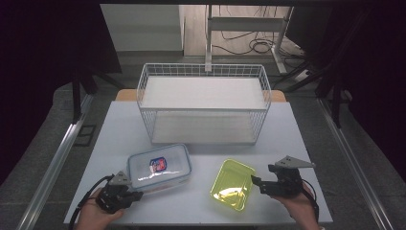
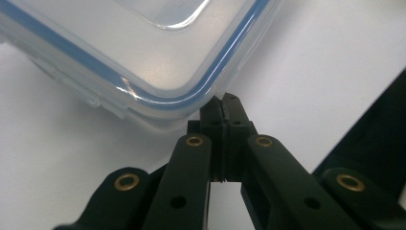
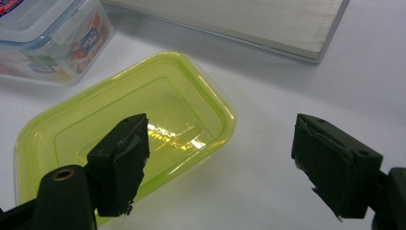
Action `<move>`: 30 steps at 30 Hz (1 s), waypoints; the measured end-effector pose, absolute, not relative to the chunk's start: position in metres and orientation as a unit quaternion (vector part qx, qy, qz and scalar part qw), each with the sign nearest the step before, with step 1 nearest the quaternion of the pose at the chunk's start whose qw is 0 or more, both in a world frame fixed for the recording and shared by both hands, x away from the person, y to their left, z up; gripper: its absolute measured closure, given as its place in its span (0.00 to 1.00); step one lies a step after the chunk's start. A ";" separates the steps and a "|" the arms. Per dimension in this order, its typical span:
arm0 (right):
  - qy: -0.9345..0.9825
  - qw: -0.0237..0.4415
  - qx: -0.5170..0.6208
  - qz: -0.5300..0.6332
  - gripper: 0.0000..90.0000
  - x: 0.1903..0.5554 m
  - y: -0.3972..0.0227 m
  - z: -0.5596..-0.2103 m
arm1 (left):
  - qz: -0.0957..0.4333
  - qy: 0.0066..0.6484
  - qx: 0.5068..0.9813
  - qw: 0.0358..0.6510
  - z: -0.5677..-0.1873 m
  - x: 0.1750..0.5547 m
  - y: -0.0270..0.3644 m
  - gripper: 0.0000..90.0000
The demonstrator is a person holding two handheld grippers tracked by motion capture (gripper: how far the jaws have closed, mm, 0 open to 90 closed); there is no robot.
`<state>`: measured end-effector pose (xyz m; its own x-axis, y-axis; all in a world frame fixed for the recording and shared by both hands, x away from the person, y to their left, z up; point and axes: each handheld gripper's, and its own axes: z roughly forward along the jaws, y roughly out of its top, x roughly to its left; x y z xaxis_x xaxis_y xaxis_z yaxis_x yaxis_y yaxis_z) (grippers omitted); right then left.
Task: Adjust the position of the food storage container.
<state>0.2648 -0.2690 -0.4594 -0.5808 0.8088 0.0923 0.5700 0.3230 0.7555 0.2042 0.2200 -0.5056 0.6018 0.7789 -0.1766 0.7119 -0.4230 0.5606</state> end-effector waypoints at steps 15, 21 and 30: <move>0.798 0.133 0.421 0.411 0.22 0.262 -0.251 -0.448 | 0.057 0.475 0.821 0.311 -0.510 0.221 0.244 1.00; 0.796 0.137 0.422 0.411 0.21 0.261 -0.247 -0.446 | 0.057 0.480 0.818 0.312 -0.511 0.221 0.248 1.00; 0.799 0.139 0.417 0.411 0.21 0.260 -0.245 -0.447 | 0.059 0.488 0.812 0.316 -0.513 0.225 0.252 1.00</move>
<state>0.2602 -0.2447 -0.4468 -0.6136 0.7805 0.1199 0.5515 0.3149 0.7725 0.2246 0.2519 -0.5126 0.5172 0.8291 -0.2125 0.7545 -0.3244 0.5705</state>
